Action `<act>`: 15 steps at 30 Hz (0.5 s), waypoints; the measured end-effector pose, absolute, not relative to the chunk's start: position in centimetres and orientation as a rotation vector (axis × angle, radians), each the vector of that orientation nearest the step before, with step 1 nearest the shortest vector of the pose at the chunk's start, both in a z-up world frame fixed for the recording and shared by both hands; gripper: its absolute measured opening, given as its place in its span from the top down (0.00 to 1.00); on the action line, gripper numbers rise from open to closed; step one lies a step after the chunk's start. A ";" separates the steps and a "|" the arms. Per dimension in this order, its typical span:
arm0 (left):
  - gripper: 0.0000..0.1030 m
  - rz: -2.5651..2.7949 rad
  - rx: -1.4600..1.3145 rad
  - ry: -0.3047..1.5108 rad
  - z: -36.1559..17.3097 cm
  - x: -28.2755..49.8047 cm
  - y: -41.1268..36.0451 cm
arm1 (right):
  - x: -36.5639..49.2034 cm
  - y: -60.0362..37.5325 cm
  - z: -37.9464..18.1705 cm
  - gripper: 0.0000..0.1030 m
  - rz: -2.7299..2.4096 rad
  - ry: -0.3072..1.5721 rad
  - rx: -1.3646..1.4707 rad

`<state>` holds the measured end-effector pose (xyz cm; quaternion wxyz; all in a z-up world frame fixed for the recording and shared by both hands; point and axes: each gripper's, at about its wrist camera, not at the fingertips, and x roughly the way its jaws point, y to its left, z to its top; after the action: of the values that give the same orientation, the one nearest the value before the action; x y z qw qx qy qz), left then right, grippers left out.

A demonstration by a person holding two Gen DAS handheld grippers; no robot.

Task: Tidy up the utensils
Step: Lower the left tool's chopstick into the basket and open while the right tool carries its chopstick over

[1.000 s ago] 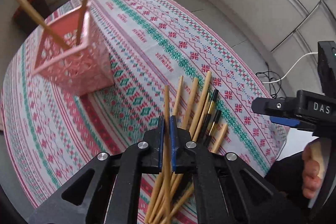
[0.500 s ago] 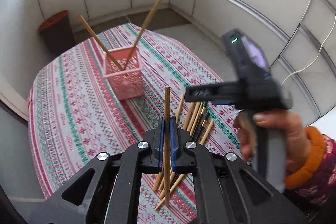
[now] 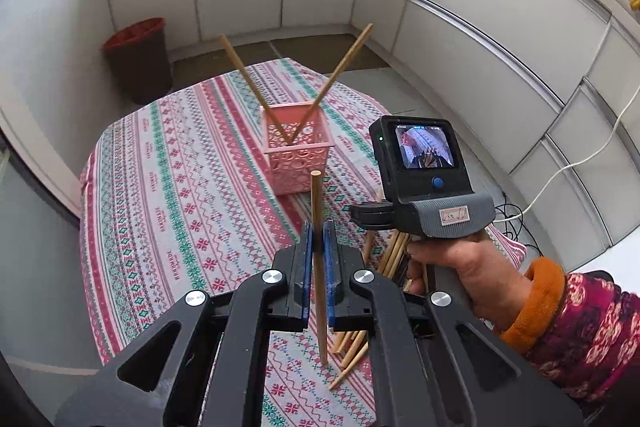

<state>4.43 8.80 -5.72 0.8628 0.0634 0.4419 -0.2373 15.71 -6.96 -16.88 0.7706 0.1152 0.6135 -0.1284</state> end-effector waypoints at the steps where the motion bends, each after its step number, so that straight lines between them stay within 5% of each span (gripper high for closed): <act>1: 0.96 -0.491 0.129 0.926 -5.7 4.5 9.0 | 15.7 -7.0 -16.9 0.89 -0.278 1.328 0.261; 8: 0.96 -0.469 0.104 0.888 -4.3 4.1 10.1 | 12.9 -10.7 -14.6 0.92 -0.133 1.272 0.519; 15: 0.96 -0.439 0.084 0.811 -1.8 3.4 10.5 | 8.0 -11.3 -6.3 0.93 -0.004 1.116 0.501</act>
<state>3.36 10.49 -1.76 0.8947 0.0405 0.3913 -0.2115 8.00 -11.27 -6.31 0.8187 0.2352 0.5239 -0.0019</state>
